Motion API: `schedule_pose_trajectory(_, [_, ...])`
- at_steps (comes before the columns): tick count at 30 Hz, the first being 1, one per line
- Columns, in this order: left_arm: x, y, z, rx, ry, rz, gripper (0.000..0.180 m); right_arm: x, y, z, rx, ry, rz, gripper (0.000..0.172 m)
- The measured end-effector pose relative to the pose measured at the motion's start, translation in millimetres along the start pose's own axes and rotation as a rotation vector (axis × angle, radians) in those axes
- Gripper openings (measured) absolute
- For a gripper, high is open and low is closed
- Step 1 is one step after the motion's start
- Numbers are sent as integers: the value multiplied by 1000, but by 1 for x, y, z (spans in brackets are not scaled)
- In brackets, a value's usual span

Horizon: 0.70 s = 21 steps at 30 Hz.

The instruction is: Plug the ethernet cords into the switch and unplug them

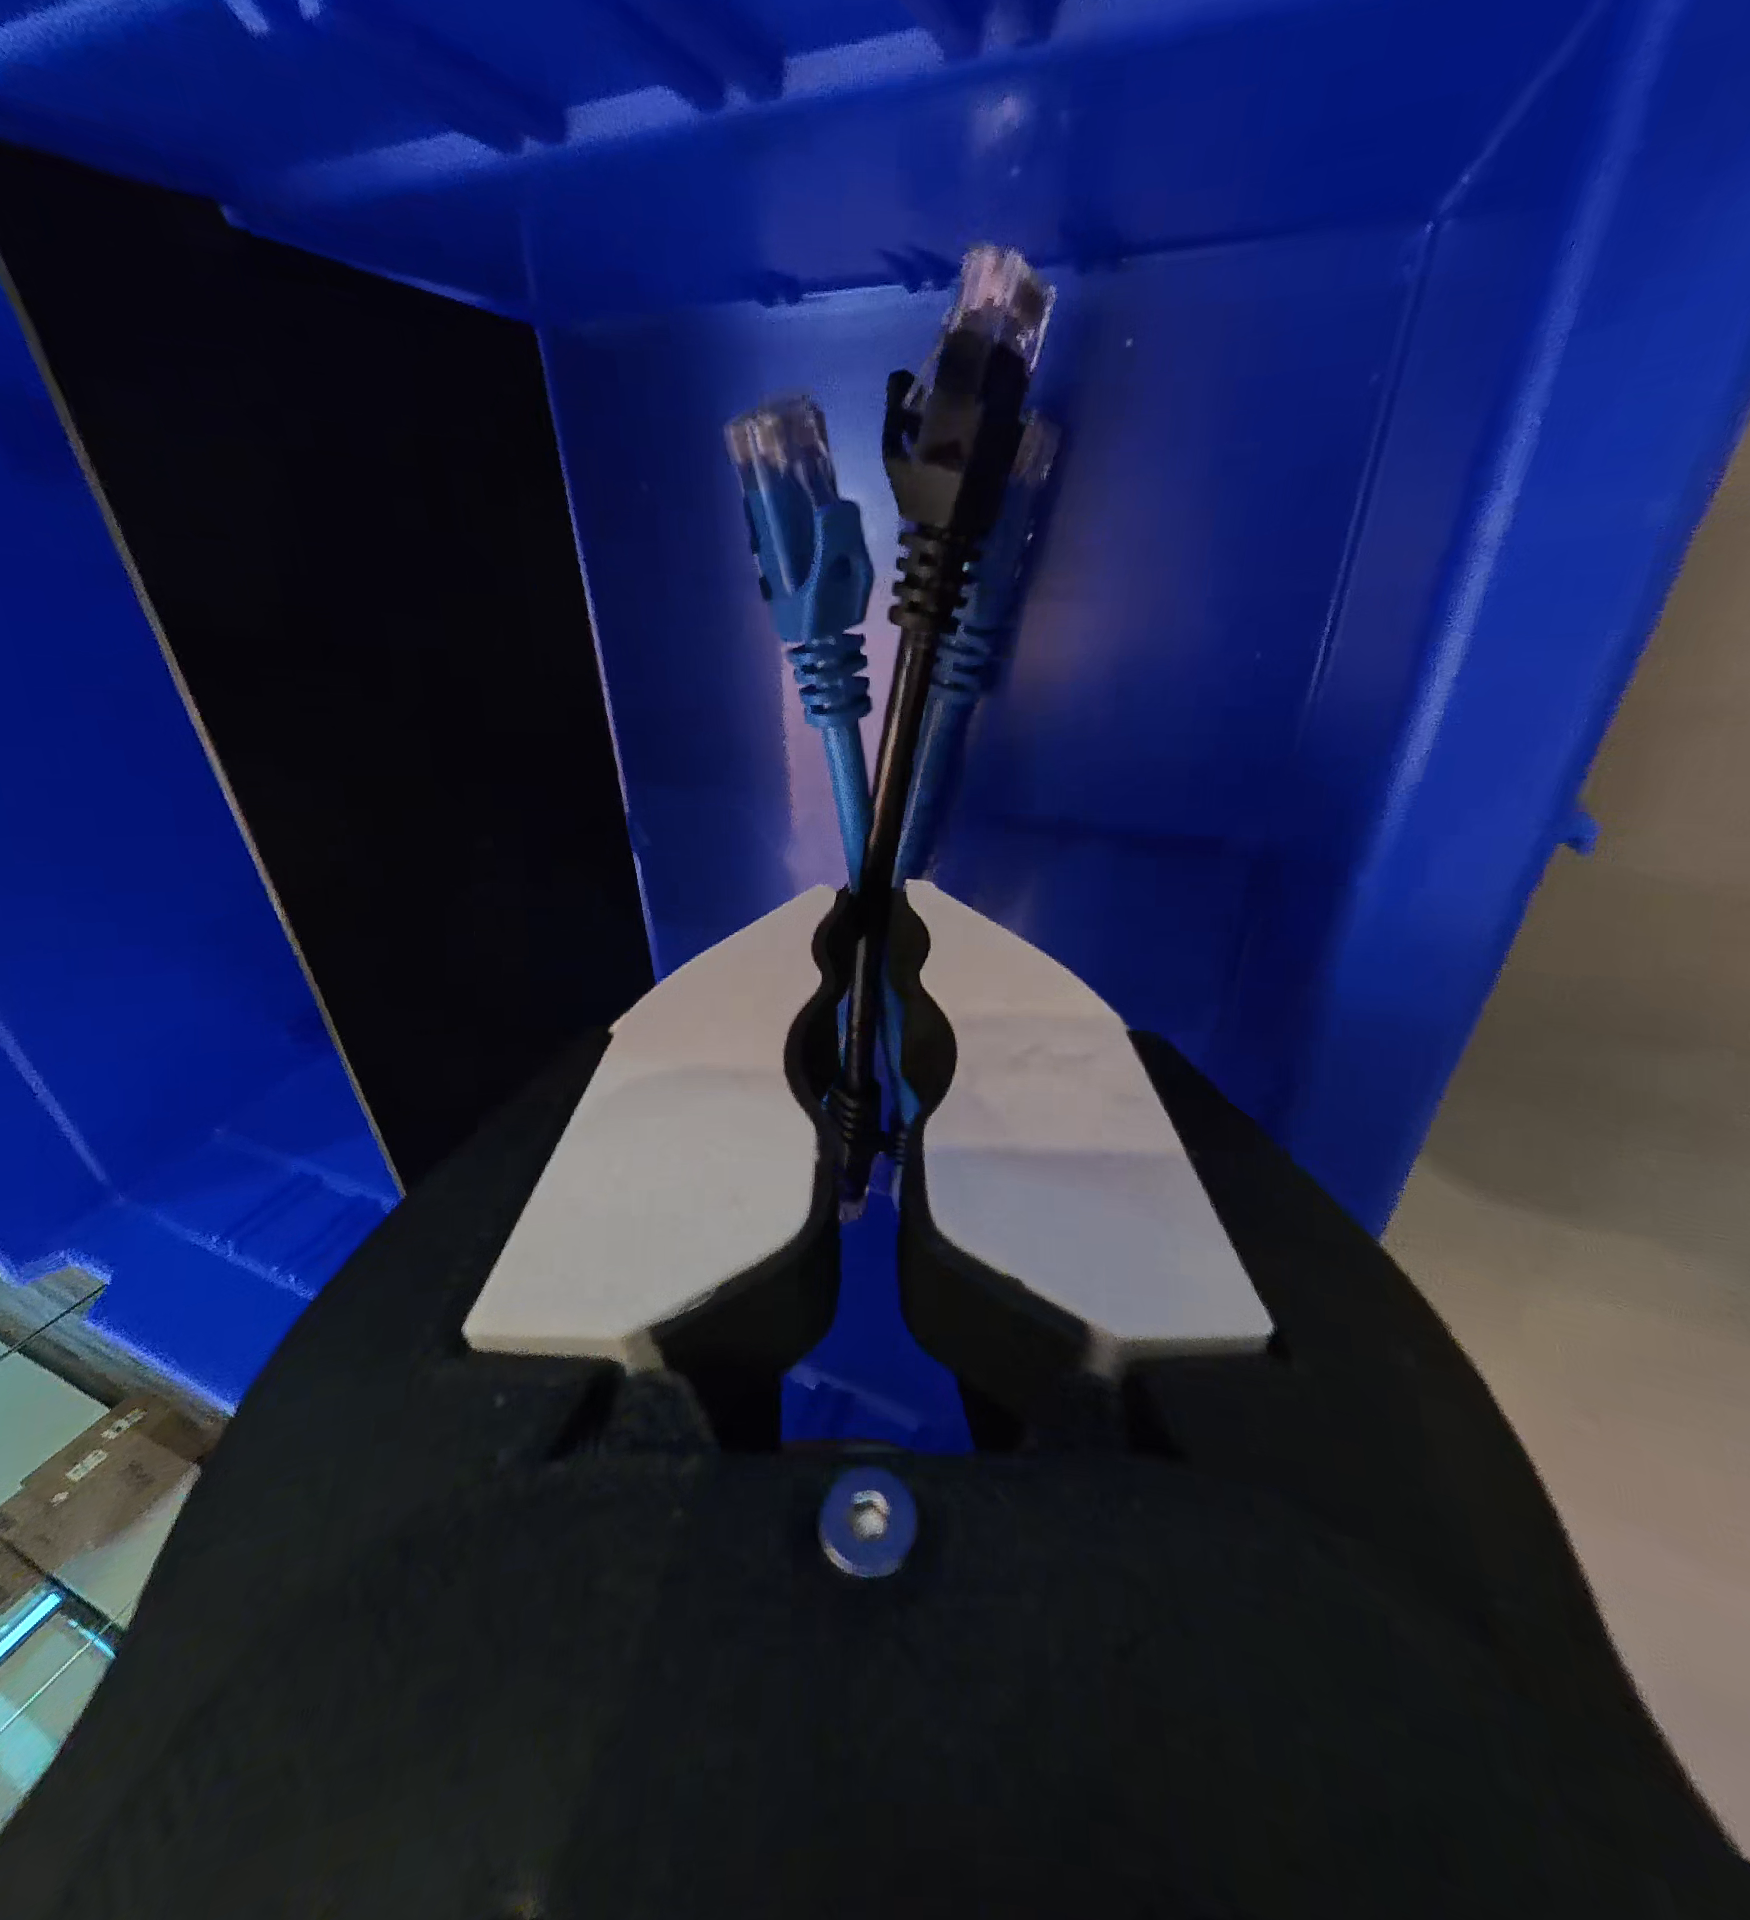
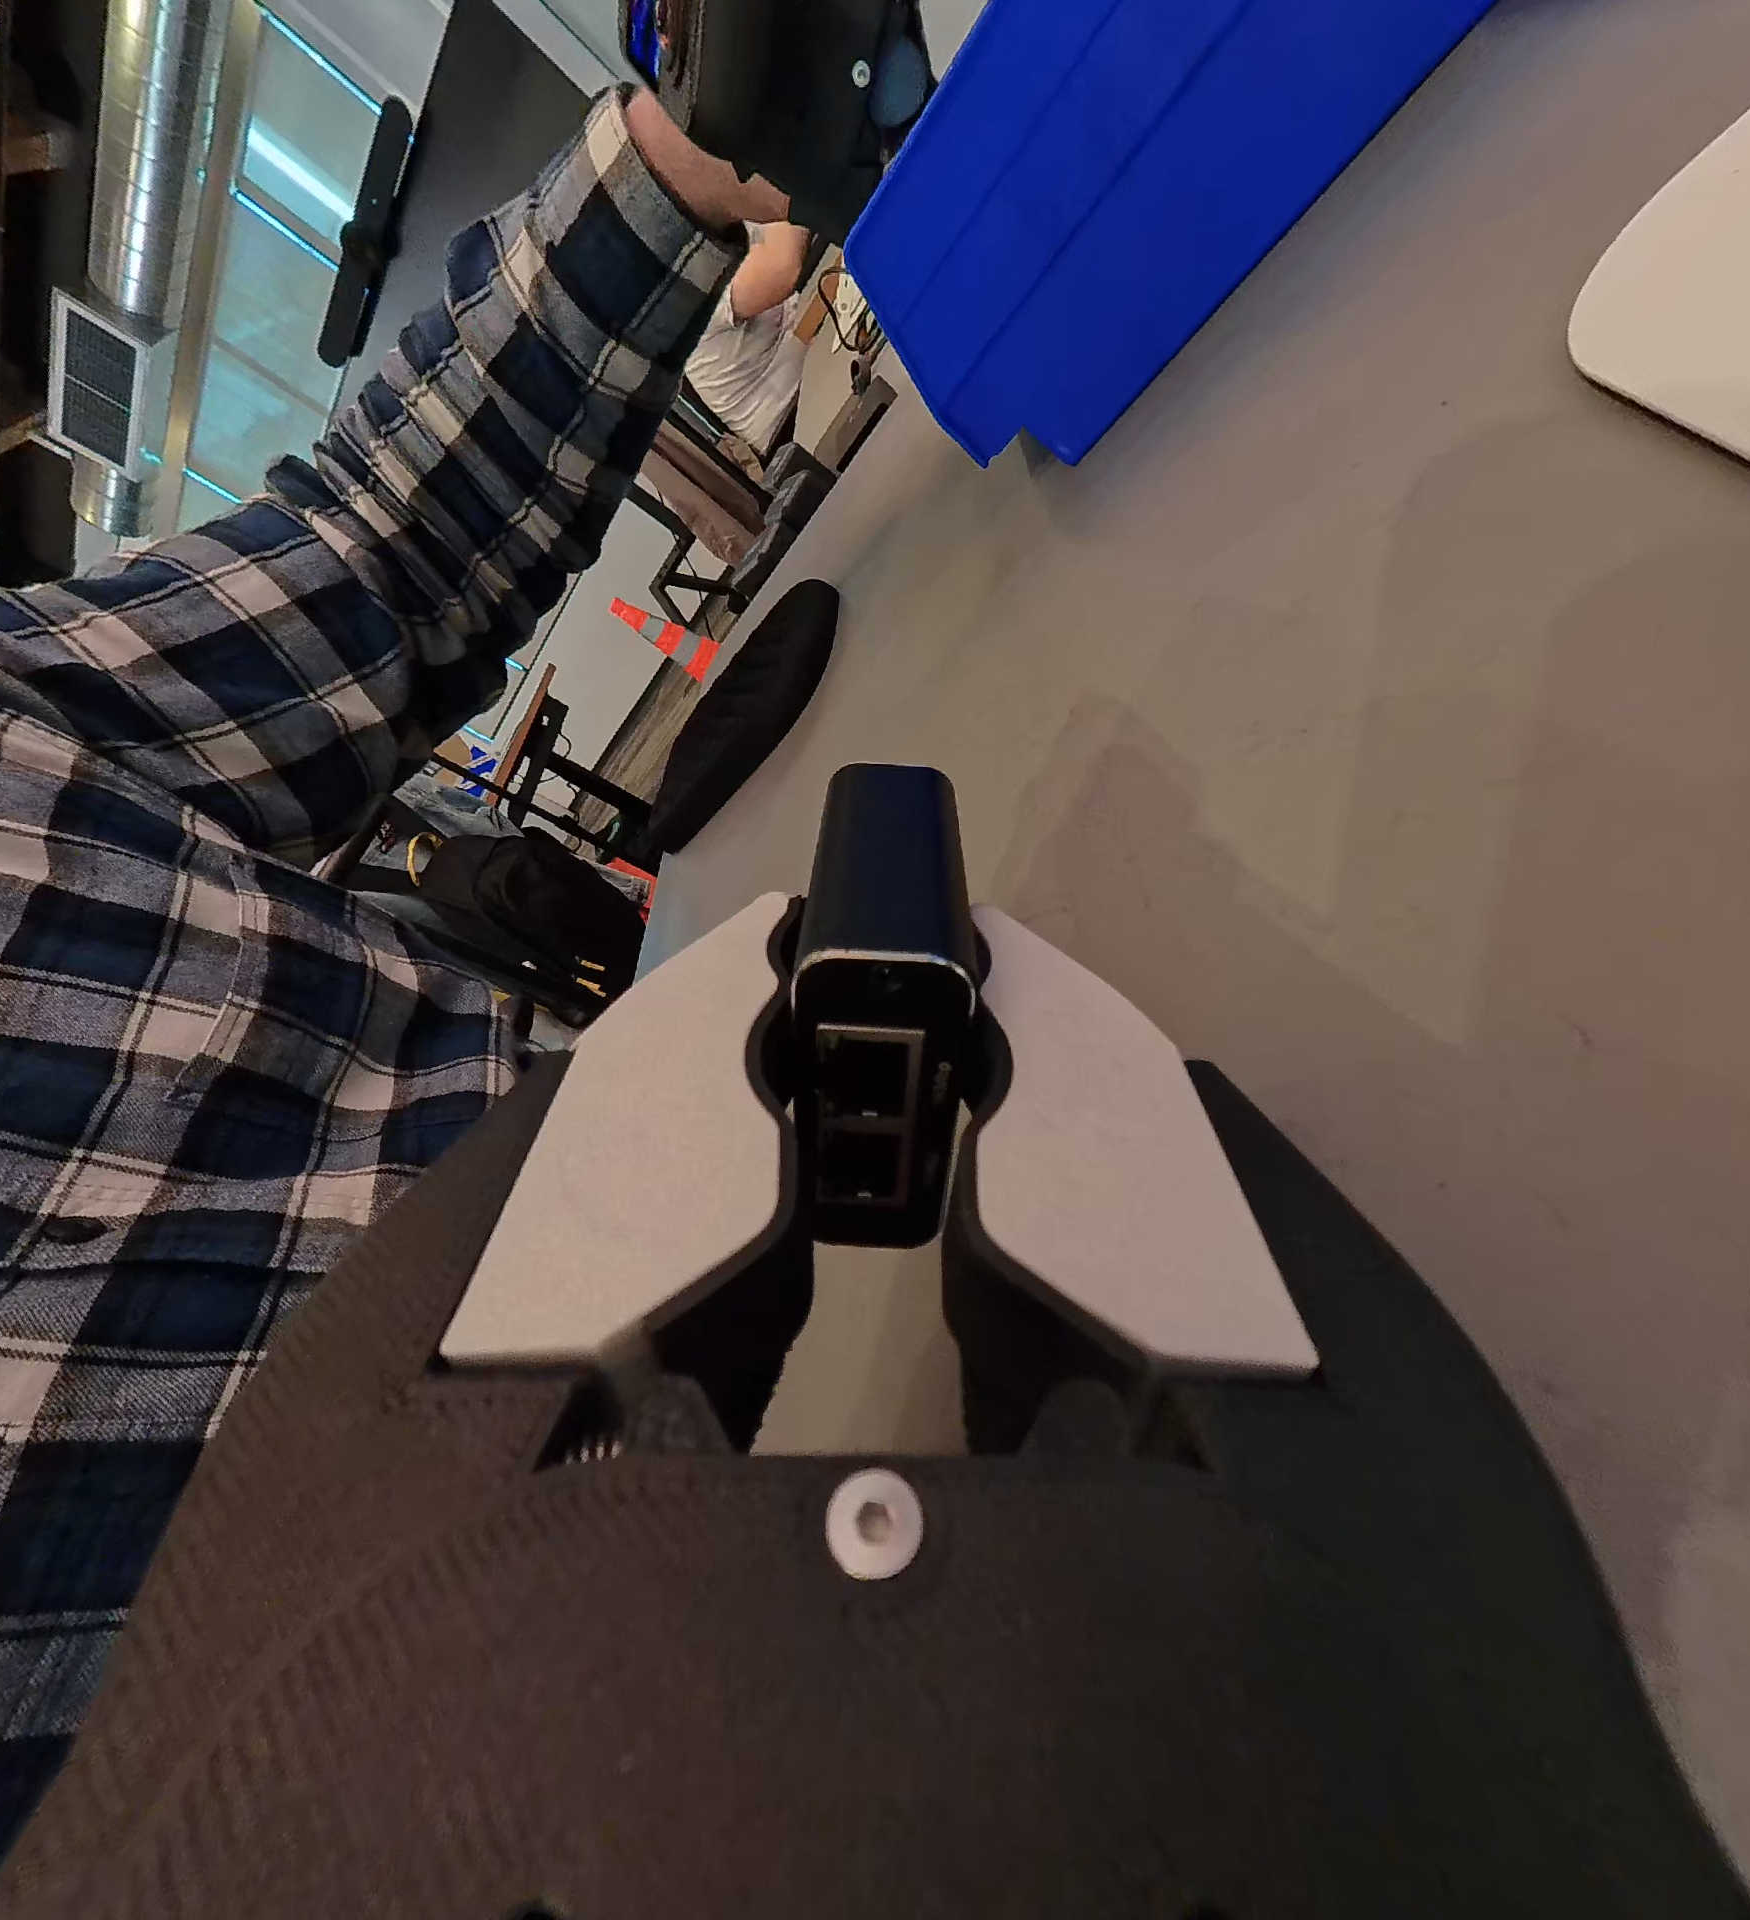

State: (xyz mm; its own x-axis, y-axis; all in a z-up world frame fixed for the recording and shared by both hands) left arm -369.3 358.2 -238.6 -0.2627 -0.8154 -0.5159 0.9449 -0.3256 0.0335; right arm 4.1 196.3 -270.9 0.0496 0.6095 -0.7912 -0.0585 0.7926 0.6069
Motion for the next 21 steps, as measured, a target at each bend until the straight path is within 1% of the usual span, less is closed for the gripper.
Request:
schedule_pose_trajectory(7, [-4, 0, -2, -3, 2, 9, 6, 0, 0, 0, -2, -2, -1, 27])
schedule_pose_trajectory(14, [-9, 0, 3, 22, 106, -8, 6, 0, 0, 0, -5, -2, -1, 27])
schedule_pose_trajectory(21, [-7, -2, -4, -10, 60, -6, 7, 0, 0, -1, -7, -3, -1, 27])
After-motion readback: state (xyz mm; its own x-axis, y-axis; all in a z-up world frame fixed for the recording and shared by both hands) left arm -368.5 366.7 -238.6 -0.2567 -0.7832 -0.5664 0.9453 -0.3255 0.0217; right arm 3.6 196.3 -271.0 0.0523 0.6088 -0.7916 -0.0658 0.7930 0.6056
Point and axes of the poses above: each gripper's, where its closed fingertips meet, z back along the fingers, y out of its top, x = y × z across the jaws, the point moved 10 cm from there along z, back along the fingers, and after that the axes turned 8 degrees about y, right-handed, at the moved point
